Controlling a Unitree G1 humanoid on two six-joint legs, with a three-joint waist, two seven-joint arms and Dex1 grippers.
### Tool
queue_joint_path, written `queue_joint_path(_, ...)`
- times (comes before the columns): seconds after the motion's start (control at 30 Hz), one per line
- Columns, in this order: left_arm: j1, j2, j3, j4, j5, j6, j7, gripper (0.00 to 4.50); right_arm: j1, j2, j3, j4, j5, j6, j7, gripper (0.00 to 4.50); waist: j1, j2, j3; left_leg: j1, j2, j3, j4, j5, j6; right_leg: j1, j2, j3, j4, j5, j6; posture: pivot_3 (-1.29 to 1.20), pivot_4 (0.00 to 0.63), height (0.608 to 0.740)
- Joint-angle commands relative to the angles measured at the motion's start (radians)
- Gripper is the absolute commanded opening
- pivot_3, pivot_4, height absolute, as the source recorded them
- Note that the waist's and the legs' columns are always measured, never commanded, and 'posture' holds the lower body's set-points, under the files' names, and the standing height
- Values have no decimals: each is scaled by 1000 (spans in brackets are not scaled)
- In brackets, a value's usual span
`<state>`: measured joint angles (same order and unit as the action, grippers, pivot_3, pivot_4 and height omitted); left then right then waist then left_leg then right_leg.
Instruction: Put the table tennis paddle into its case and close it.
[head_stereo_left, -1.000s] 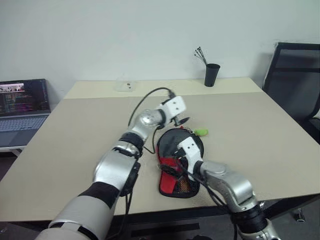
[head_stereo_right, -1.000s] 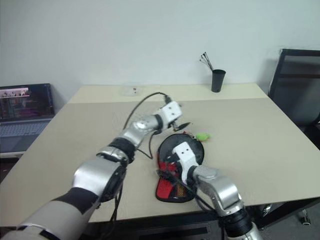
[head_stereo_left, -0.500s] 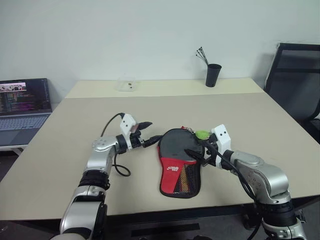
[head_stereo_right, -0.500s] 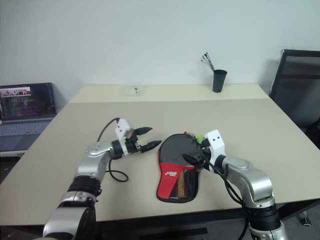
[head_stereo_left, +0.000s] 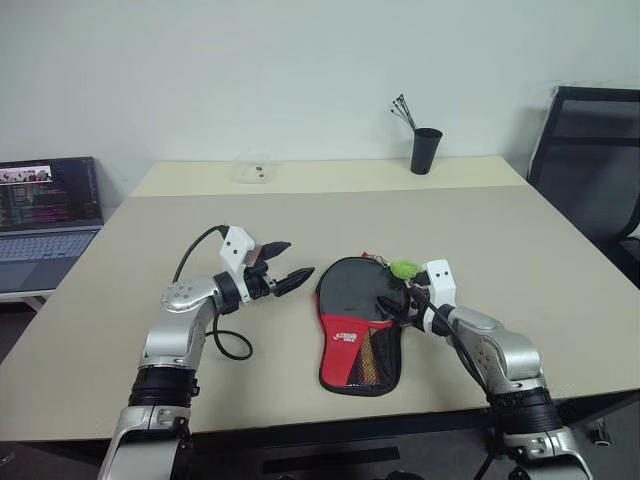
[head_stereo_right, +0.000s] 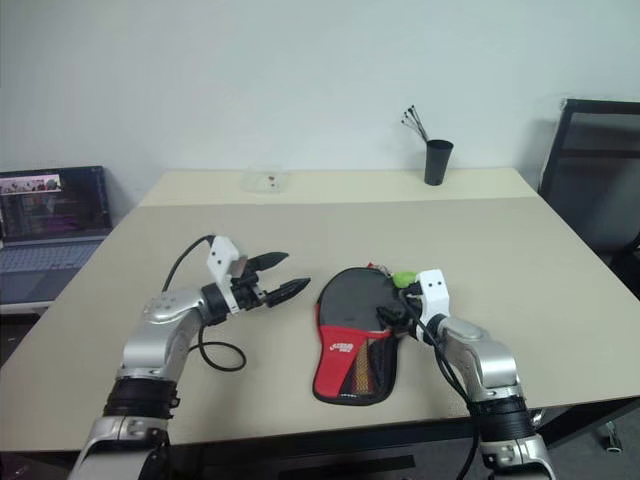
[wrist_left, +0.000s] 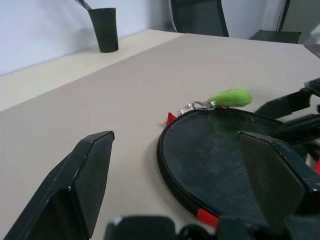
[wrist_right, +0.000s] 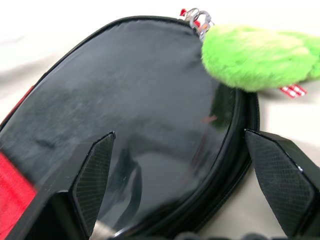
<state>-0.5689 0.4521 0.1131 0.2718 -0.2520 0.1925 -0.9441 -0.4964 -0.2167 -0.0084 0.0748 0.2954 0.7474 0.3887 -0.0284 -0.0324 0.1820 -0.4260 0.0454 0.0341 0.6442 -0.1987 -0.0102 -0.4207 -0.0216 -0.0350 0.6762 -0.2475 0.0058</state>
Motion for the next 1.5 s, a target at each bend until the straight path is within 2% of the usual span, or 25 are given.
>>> queue_joint_path(0.03, 1, 17, -4, -61, -17, 4, 12, 4320, -25, -6, 15, 45, -6, -33, 34, 3145, 0, 0, 0, 0, 0, 0, 0, 0, 0, 0, 0, 0, 0, 0, 0, 0, 150, 740)
queue_joint_path(0.33, -4, 20, -24, -74, -18, 13, 23, 4320, -91, -21, 69, 151, -32, -95, 127, 11, -6, 0, 0, 2, 1, 2, -1, 0, 0, 0, 1, 1, 0, 0, 0, 0, 150, 740)
queue_joint_path(0.67, -8, 22, -41, -73, -14, 10, 27, 4320, -153, 15, 104, 241, -75, -150, 171, 11, -18, 0, 0, 8, 2, 7, -2, 0, 0, 1, 3, 6, 2, 0, -1, 0, 150, 740)
queue_joint_path(0.87, -15, 14, -62, -56, -2, -10, 25, 4320, -133, -25, 105, 217, -107, -110, 166, 11, -23, 0, 0, 11, 2, 12, -5, 0, 0, 0, 4, 14, 3, 1, -2, 0, 150, 740)
queue_joint_path(0.9, -20, 12, -69, -45, 3, -19, 24, 4320, -123, -41, 104, 203, -109, -95, 168, 436, -22, 0, 0, 11, 2, 13, -5, 0, 0, 0, 4, 15, 3, 1, -2, 0, 150, 740)
queue_joint_path(0.97, -30, 6, -81, -23, 10, -35, 23, 4320, -103, -64, 100, 168, -105, -73, 175, 905, -18, 0, 0, 11, 2, 13, -5, 0, 0, 0, 3, 15, 2, 1, -2, 0, 150, 740)
queue_joint_path(1.07, -48, -8, -96, 17, 22, -61, 25, 4320, -76, -90, 93, 108, -102, -45, 179, 1954, -10, 0, 0, 11, 2, 16, -6, 0, 0, 0, 3, 18, 1, 1, -1, 0, 150, 740)
queue_joint_path(1.2, -100, -47, -127, 129, 46, -119, 16, 4320, -24, -185, 120, -26, -106, -32, 250, 3234, 0, 0, 0, 10, 1, 20, -6, 0, 0, -1, 1, 19, -2, 1, -1, 0, 150, 740)
queue_joint_path(1.3, -152, -77, -152, 237, 64, -166, -4, 4320, -11, -276, 131, -93, -121, -60, 302, 3234, 5, -1, 0, 8, 0, 22, -6, -1, 0, -1, 1, 19, -4, 1, 0, 0, 150, 740)
queue_joint_path(1.5, -239, -130, -195, 418, 100, -251, -62, 4320, -56, -357, 131, -52, -154, -123, 330, 3234, 1, -1, 1, 8, 0, 23, -7, -1, 0, -1, 2, 19, -5, 1, 0, 0, 150, 740)
